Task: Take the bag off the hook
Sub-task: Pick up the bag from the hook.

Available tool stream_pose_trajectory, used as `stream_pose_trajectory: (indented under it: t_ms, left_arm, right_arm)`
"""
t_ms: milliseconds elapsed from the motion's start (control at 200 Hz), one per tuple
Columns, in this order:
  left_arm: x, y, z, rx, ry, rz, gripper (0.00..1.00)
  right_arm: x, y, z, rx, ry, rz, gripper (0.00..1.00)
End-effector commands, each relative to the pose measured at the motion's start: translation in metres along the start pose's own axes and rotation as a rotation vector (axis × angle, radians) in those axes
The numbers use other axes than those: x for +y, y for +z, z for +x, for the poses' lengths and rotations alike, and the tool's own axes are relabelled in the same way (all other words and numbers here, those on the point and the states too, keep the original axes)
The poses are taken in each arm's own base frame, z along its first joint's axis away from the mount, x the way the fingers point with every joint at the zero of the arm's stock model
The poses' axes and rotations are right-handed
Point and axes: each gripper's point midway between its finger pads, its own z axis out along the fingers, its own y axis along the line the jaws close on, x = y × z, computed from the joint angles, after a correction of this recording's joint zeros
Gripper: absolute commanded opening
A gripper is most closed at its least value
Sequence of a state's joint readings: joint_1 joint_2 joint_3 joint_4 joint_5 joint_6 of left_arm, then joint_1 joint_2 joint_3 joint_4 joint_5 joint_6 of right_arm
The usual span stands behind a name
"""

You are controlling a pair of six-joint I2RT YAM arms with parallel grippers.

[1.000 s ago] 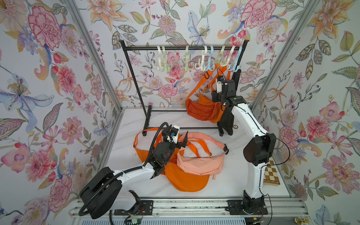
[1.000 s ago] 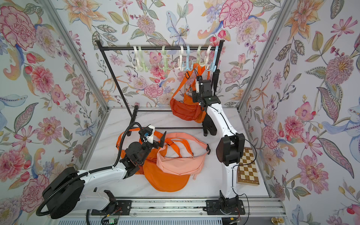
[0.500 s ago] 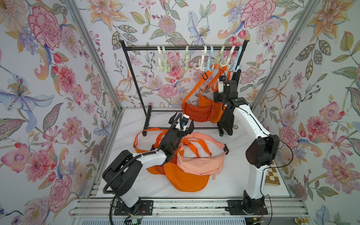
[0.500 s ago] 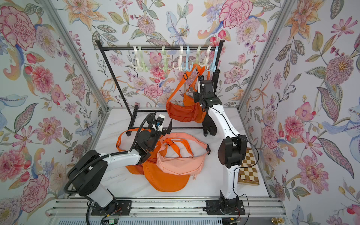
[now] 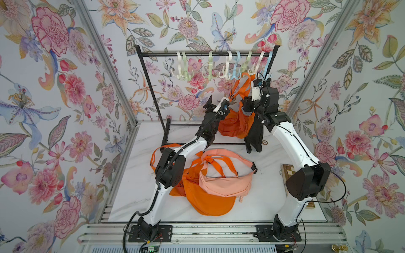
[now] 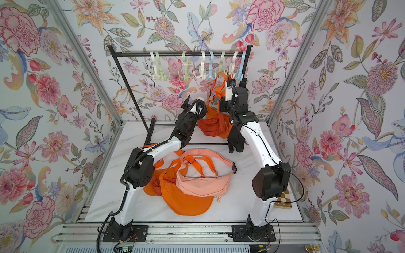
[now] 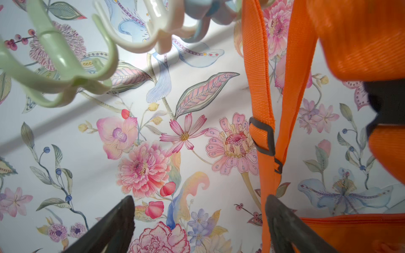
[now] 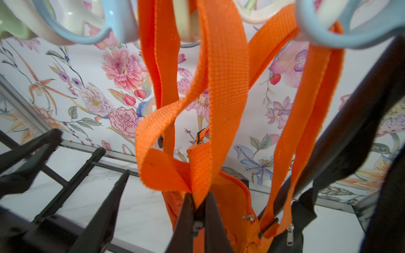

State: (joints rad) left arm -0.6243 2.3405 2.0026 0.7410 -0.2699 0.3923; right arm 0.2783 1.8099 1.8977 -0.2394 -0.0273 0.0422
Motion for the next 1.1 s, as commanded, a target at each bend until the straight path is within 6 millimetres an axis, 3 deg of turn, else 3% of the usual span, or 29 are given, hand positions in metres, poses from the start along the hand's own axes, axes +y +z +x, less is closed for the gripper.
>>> stream_pose_trajectory:
  t_ms: [0, 200, 305, 470, 736, 771, 801, 851, 1096]
  left_arm:
    - [-0.020, 0.018, 0.026, 0.059, 0.024, 0.081, 0.89]
    - [-0.055, 0.023, 0.017, -0.040, -0.062, 0.269, 0.86]
    - [-0.061, 0.026, 0.013, -0.073, -0.096, 0.292, 0.82]
    - [-0.054, 0.036, 0.017, -0.108, -0.171, 0.278, 0.63]
    - [-0.035, 0.045, 0.006, -0.219, -0.292, 0.197, 0.43]
    - [-0.036, 0.044, 0.004, -0.233, -0.295, 0.198, 0.37]
    - [-0.035, 0.044, 0.003, -0.241, -0.297, 0.196, 0.13]
    - [-0.034, 0.045, 0.003, -0.248, -0.301, 0.184, 0.00]
    - [-0.020, 0.045, -0.011, -0.277, -0.296, 0.131, 0.00]
  right_arm:
    - [0.008, -0.014, -0.011, -0.059, 0.038, -0.051, 0.00]
    - [0.012, -0.016, -0.008, -0.057, 0.048, -0.079, 0.00]
    - [0.010, -0.014, -0.005, -0.049, 0.044, -0.076, 0.00]
    - [0.009, -0.016, 0.001, -0.034, 0.052, -0.077, 0.00]
    - [0.019, -0.030, 0.008, -0.040, 0.080, -0.131, 0.00]
    - [0.019, -0.033, 0.009, -0.040, 0.086, -0.134, 0.00]
    - [0.020, -0.035, 0.009, -0.039, 0.090, -0.137, 0.00]
    - [0.021, -0.039, 0.008, -0.041, 0.098, -0.145, 0.00]
    - [0.019, -0.049, 0.012, -0.028, 0.107, -0.142, 0.00]
